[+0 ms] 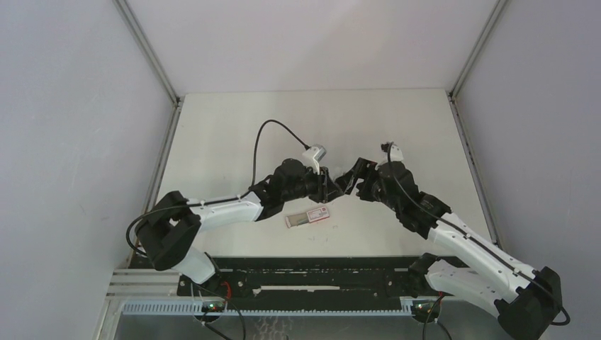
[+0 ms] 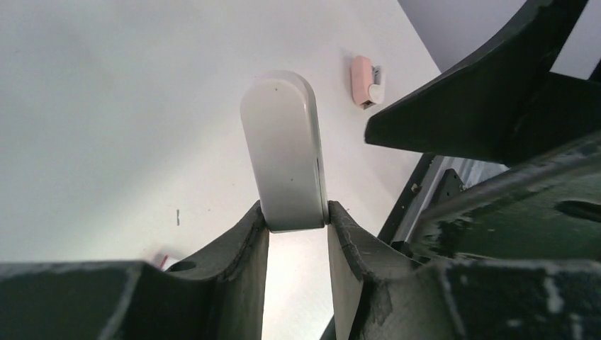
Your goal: Load the staples into the stapler
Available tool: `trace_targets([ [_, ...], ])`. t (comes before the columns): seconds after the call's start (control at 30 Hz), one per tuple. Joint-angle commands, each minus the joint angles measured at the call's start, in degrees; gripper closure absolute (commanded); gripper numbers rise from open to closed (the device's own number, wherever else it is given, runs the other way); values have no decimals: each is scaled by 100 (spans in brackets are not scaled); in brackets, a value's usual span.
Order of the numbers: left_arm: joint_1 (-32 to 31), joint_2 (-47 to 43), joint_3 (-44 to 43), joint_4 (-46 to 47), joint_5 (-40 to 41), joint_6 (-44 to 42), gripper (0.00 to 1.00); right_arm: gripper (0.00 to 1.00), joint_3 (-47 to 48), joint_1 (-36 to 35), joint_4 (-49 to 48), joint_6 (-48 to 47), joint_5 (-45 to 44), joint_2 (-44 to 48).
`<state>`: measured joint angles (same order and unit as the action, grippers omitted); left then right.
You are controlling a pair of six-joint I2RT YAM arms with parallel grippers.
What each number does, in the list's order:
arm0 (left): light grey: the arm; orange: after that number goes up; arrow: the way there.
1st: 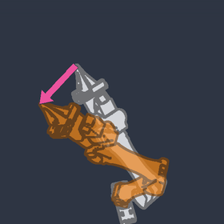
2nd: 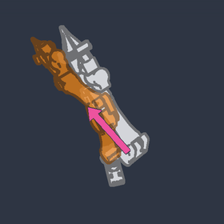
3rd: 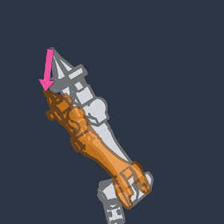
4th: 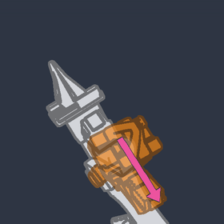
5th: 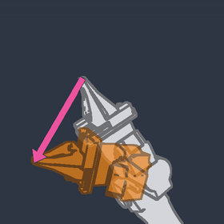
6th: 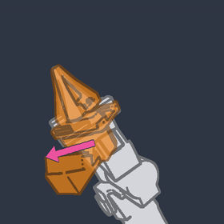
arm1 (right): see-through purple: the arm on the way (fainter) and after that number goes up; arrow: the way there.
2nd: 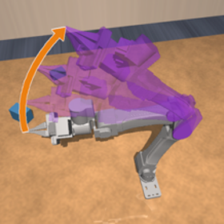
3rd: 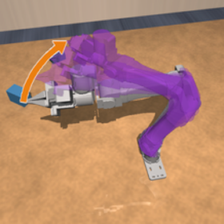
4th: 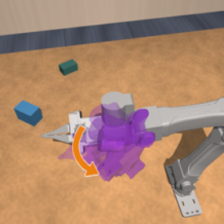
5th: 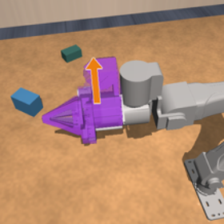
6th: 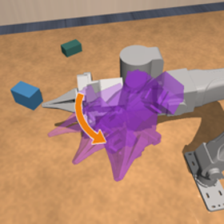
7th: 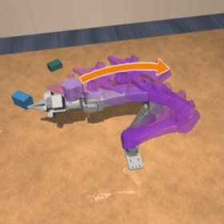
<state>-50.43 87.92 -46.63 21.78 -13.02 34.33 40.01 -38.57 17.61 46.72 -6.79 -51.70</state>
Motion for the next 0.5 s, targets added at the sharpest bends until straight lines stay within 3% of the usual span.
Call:
trace_targets([
  [0.0,25,-321,85,27,245,-238,100,20,7,252,-61,-409,384,280],
  [0.23,25,-519,426,72,196,-808,100,19,-29,1314,329,-633,1273,643],
  [0.33,25,-699,670,205,36,-1189,100,21,-192,2080,355,-664,2243,698],
  [0.47,-29,-1012,960,297,-123,-1634,100,32,-317,2596,107,-703,3706,501],
])
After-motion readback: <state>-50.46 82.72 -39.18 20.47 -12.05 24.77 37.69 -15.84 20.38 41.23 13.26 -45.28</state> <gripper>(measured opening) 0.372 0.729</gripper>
